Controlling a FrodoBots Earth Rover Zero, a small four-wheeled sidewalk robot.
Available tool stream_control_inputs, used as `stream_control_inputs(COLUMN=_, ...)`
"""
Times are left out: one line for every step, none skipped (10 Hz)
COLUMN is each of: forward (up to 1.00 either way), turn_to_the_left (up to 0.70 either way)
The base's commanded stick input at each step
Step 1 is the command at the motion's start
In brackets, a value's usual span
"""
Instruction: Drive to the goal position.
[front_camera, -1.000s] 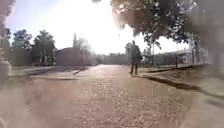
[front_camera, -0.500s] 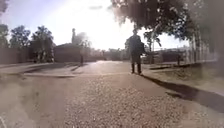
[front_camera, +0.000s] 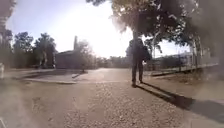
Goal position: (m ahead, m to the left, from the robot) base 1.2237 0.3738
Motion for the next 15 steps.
stream_control_inputs(forward=0.85, turn_to_the_left=0.0)
stream_control_inputs(forward=0.85, turn_to_the_left=0.0)
stream_control_inputs(forward=0.85, turn_to_the_left=0.0)
stream_control_inputs(forward=0.85, turn_to_the_left=0.0)
stream_control_inputs(forward=0.85, turn_to_the_left=0.0)
stream_control_inputs(forward=0.85, turn_to_the_left=0.0)
stream_control_inputs(forward=0.85, turn_to_the_left=0.0)
stream_control_inputs(forward=0.85, turn_to_the_left=0.0)
stream_control_inputs(forward=0.85, turn_to_the_left=0.0)
stream_control_inputs(forward=0.85, turn_to_the_left=0.0)
stream_control_inputs(forward=0.85, turn_to_the_left=0.0)
stream_control_inputs(forward=0.85, turn_to_the_left=0.0)
stream_control_inputs(forward=0.85, turn_to_the_left=0.0)
stream_control_inputs(forward=0.85, turn_to_the_left=0.0)
stream_control_inputs(forward=0.85, turn_to_the_left=0.0)
